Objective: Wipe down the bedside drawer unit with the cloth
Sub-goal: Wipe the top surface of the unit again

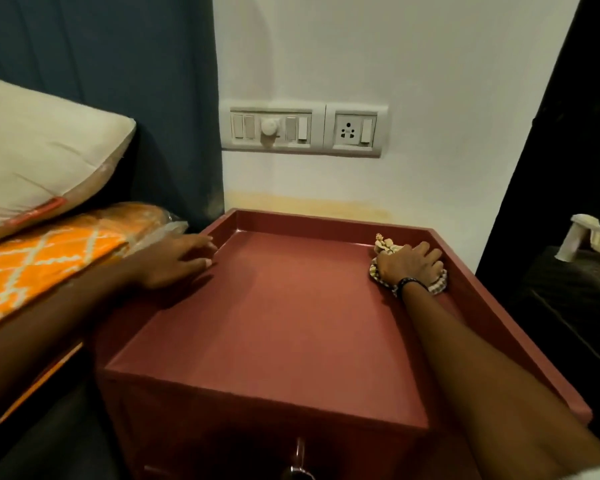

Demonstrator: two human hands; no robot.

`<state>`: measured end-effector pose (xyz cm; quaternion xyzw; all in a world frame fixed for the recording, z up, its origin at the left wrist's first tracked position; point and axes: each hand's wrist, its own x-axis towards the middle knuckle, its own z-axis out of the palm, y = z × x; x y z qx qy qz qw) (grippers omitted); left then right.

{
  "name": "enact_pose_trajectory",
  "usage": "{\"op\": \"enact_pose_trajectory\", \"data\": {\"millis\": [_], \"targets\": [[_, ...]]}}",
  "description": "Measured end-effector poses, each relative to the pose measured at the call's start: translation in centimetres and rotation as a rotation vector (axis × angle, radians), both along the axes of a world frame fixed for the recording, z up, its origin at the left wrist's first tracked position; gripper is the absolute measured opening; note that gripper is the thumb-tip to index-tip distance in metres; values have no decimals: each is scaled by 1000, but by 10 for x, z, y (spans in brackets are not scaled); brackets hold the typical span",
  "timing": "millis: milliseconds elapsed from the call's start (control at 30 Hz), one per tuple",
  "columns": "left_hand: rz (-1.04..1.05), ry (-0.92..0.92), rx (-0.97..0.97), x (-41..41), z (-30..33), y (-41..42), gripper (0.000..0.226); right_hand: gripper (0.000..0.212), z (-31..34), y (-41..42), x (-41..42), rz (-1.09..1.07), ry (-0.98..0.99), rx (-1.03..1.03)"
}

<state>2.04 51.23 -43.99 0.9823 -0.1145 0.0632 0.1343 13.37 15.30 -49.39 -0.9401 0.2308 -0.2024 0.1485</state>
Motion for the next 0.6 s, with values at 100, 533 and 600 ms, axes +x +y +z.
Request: {"op": "enact_pose_trajectory", "data": {"millis": [100, 533, 600], "targets": [[43, -47, -33, -3, -9, 4, 43, 60, 4, 15, 11, -25, -25, 52], [209, -190, -74, 5, -15, 6, 57, 56, 1, 211, 42, 410, -24, 66], [213, -184, -83, 6, -15, 8, 59, 54, 2, 231, 45, 521, -29, 29]]}}
